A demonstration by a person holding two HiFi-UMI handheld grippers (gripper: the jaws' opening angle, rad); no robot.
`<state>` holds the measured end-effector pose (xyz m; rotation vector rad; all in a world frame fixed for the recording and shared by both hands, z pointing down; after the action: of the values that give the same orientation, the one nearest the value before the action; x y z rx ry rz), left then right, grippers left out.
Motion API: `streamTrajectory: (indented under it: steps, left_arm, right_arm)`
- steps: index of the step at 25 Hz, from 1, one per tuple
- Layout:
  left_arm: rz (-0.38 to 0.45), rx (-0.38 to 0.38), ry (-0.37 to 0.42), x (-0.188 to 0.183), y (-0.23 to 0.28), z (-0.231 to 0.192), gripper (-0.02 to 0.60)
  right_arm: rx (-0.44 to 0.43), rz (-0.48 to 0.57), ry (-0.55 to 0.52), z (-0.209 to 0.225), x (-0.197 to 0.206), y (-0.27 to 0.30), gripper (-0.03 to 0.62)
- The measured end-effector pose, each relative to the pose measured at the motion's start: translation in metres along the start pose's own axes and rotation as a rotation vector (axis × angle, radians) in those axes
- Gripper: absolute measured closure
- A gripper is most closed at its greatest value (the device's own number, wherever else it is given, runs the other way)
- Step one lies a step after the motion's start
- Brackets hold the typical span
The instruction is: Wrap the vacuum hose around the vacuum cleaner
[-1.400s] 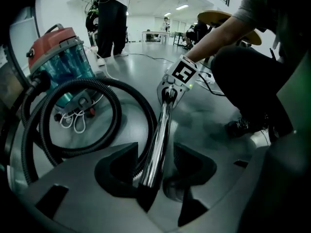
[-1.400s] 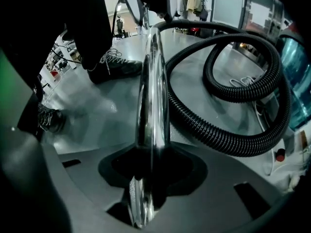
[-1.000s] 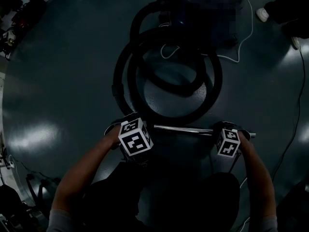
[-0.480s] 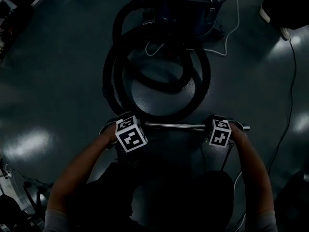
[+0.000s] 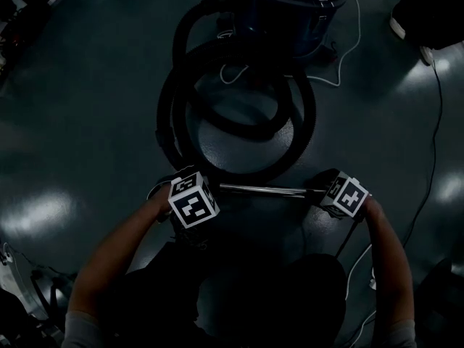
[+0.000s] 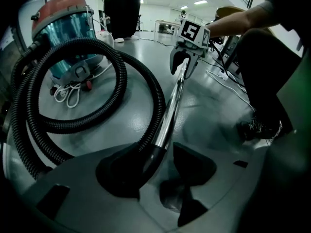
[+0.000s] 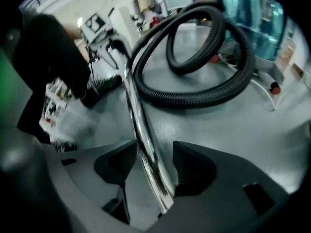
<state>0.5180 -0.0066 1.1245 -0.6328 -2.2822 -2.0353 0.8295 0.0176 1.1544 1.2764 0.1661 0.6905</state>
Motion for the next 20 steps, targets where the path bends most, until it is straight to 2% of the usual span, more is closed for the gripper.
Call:
streamTrajectory:
  steps: [2, 5, 8, 10, 12, 13, 15, 16, 20]
  left_arm:
    - [0.044, -0.024, -0.025, 0.0, -0.012, -0.006, 0.353]
    - [0.103, -0.072, -0.052, 0.002, -0.037, -0.018, 0.393]
    - [0.14, -0.108, -0.095, 0.003, -0.065, -0.034, 0.439]
    - [0.168, -0.151, -0.131, 0.003, -0.089, -0.045, 0.491]
    - [0.22, -0.203, -0.186, 0.002, -0.117, -0.052, 0.574]
    - [0.254, -0.212, -0.225, 0.001, -0.132, -0.055, 0.574]
    - [0.311, -0.206, -0.283, -0.001, -0.163, -0.056, 0.574]
    - [0.321, -0.204, -0.293, -0.002, -0.178, -0.055, 0.574]
    - [0.316, -0.204, -0.29, -0.01, -0.239, -0.033, 0.574]
  right_arm:
    - [0.009, 0.105, 0.066, 0.003, -0.008, -0.016, 0.379]
    - [0.084, 0.22, 0.088, 0.005, -0.027, -0.038, 0.381]
    - [0.173, 0.221, 0.041, 0.002, -0.046, -0.058, 0.381]
    - [0.167, 0.23, 0.007, -0.003, -0.059, -0.075, 0.381]
    - [0.164, 0.24, -0.001, -0.009, -0.074, -0.096, 0.382]
    - [0.187, 0.24, -0.007, -0.012, -0.081, -0.108, 0.394]
    - [0.259, 0.243, -0.021, -0.02, -0.095, -0.133, 0.548]
    - [0.277, 0.249, -0.02, -0.024, -0.102, -0.146, 0.589]
    - [0.26, 0.298, 0.012, -0.054, -0.128, -0.202, 0.589]
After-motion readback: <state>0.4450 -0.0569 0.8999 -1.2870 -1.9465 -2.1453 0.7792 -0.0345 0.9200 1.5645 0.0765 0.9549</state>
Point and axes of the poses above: the fingertips, and each gripper's own axes: y forward along the fingers, z to its right, x out of its underside, the point moved 10 cm from there along -y, backward along the fingers, and after that the axes turned 2 degrees about -z, right-handed, at the moved point
